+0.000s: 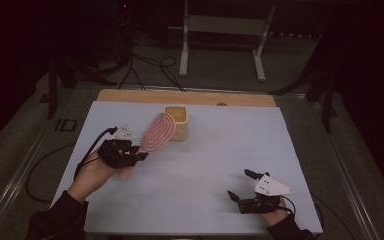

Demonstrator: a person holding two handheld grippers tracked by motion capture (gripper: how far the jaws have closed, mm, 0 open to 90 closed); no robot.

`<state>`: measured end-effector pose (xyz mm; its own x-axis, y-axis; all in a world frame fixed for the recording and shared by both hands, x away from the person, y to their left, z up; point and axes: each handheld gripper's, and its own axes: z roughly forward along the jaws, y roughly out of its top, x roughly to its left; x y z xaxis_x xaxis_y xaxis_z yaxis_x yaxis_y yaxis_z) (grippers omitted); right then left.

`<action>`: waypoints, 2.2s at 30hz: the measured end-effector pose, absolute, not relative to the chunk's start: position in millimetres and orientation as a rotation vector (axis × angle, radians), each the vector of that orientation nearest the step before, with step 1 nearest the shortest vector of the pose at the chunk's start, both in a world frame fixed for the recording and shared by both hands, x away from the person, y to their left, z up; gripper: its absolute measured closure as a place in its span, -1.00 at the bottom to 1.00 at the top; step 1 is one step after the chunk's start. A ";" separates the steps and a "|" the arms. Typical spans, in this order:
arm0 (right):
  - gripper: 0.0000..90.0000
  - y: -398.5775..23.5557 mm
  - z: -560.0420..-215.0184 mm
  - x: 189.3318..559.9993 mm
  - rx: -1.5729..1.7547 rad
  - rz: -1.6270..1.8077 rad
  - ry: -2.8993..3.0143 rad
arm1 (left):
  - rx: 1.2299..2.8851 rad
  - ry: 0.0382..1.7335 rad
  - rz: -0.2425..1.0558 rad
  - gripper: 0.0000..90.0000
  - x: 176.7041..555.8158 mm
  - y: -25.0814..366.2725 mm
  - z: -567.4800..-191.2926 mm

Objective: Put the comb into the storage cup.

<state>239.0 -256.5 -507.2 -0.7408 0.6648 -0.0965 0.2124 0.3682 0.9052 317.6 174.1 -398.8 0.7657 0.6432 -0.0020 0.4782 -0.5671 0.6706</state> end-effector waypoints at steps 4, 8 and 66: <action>-0.79 -256.2 -507.9 239.3 0.761 1.344 2.185 | 2.248 0.836 0.310 0.55 321.8 171.2 -394.6; -0.79 -256.1 -508.0 239.6 0.763 1.341 2.188 | 2.220 0.818 0.334 0.55 327.6 167.2 -386.3; -0.79 -258.2 -507.0 239.3 0.764 1.362 2.176 | 1.816 0.818 0.555 0.55 404.1 106.3 -323.2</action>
